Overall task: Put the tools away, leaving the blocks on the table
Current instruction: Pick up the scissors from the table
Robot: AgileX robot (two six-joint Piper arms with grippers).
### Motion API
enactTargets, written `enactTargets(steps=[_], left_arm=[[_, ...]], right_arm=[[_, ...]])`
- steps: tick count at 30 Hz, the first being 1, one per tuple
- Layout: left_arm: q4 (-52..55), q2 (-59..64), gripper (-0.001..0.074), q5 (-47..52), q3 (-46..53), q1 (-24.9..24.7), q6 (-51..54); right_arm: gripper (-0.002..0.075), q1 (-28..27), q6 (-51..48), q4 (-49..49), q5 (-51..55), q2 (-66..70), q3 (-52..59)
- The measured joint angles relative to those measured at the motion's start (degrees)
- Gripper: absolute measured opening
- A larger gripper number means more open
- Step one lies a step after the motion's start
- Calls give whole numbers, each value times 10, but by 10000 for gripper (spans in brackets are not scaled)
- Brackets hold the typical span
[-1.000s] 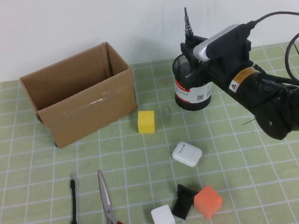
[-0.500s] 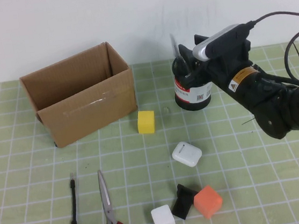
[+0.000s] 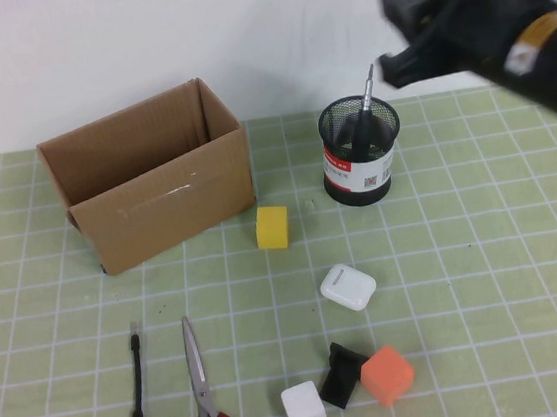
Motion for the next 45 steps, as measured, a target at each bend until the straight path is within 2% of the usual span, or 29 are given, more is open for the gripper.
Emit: enactTargets(steps=[2,3,4,5,13,29,33,40,45], left_arm=[[0,0,-4,0,0,0,0],[0,0,-4,0,0,0,0],[0,0,-4,0,0,0,0],[0,0,-4,0,0,0,0],[0,0,-4,0,0,0,0],[0,0,-4,0,0,0,0],[0,0,-4,0,0,0,0],[1,0,-4,0,0,0,0],[1,0,-4,0,0,0,0]], right_arm=[[-9,0,0,0,78,-50,0],[-8,0,-1,0,107,-69,0],[34,0,-1,0,146,-93,0],[-8,0,-2,0,178,-115,0],[-8,0,-3,0,359,-223,0],[-8,0,-5,-1,381,-187,0],[-8,-2,-6,-35,392,-187,2],[-8,-31,-6,-49,393,-231,36],[-8,-70,7,-50,369,-269,96]])
